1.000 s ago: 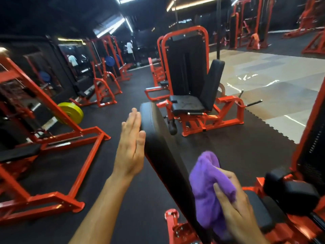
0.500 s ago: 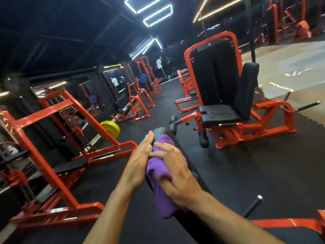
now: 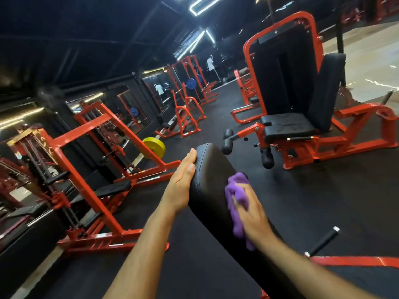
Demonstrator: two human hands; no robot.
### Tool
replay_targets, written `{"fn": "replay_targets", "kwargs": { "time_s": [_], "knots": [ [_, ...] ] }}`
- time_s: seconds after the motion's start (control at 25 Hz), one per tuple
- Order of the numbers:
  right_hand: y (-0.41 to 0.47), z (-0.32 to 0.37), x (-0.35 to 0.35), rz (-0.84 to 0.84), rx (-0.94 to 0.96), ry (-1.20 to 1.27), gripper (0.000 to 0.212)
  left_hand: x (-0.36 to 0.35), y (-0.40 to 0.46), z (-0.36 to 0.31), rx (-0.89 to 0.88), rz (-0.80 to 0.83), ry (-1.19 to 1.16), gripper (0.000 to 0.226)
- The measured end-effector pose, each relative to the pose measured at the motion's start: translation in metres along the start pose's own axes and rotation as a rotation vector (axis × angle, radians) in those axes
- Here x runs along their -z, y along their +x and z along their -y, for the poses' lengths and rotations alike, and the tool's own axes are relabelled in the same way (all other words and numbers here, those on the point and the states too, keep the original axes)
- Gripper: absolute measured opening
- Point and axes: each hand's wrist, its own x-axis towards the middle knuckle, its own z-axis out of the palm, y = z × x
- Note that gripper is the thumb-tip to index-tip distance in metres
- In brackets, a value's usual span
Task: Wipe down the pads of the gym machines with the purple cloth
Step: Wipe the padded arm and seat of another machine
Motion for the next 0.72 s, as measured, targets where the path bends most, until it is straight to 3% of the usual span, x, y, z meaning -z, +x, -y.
{"fn": "replay_targets", "kwargs": {
  "time_s": [0.08,0.2,0.28,0.4,0.48,0.52,0.64,0.72],
  "knots": [
    [-0.016,0.019,-0.011,-0.017,0.124,-0.004,0.036,-0.002,-0.001,0.001,0.000,-0.010,-0.011,0.047],
    [0.064,0.057,-0.025,0.028,0.286,-0.064,0.030,-0.002,0.000,0.002,-0.018,-0.001,-0.023,0.060],
    [0.124,0.055,-0.026,0.043,0.299,-0.079,0.027,0.000,0.003,0.004,-0.028,0.020,-0.012,0.053],
    [0.137,0.004,-0.011,0.024,0.005,-0.084,0.020,0.001,0.000,0.001,0.004,0.032,0.012,0.049],
    [0.089,-0.019,0.002,0.013,-0.189,-0.076,0.019,0.000,-0.002,0.002,-0.013,0.023,0.004,0.057],
    [0.056,-0.017,0.006,-0.005,-0.180,-0.078,0.025,0.000,-0.002,0.003,-0.021,0.015,-0.001,0.060],
    [-0.005,0.018,-0.005,-0.069,0.064,-0.022,0.036,-0.001,0.002,0.007,-0.031,0.003,-0.027,0.061],
    [0.019,0.044,-0.014,-0.066,0.217,-0.060,0.035,-0.002,0.002,0.009,-0.054,0.011,-0.027,0.062]
  ]
}}
